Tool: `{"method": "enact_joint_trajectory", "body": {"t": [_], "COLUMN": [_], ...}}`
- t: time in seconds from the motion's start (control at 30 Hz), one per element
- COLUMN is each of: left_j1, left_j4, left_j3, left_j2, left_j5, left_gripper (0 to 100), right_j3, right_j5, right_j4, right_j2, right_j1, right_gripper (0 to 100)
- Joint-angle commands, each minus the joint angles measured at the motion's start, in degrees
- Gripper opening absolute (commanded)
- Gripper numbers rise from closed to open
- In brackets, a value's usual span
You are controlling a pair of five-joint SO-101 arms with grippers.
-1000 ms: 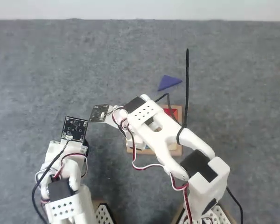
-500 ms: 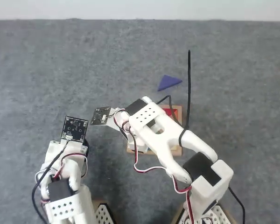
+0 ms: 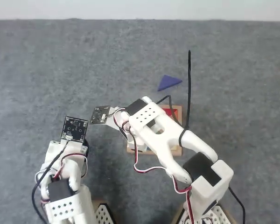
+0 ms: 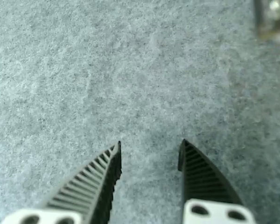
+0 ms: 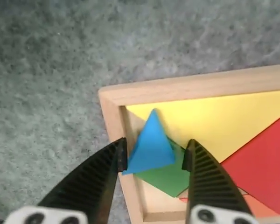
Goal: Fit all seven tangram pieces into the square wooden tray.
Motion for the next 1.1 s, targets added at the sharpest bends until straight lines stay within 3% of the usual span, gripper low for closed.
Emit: {"method": "enact_joint_trajectory", "body": {"t": [0.0, 0.3, 1.07], "left_j1": [-0.4, -0.4, -0.4], "left_j4": [0.4, 0.4, 0.4], "left_j3": [-0.6, -0.6, -0.6], "left_j2": [-0.4, -0.4, -0.4], "left_j5": [-0.3, -0.3, -0.3], "left_gripper": [19, 19, 19], "right_j3": [-1.1, 0.9, 1.1], "right_j5": [-0.5, -0.2, -0.1], "right_j4": [-0.6, -0.6, -3.4], "right_j2": [-3.3, -3.3, -3.4], "right_j1": [-0.7, -5.3, -8.0], "right_gripper": [20.1, 20.1, 20.1]}}
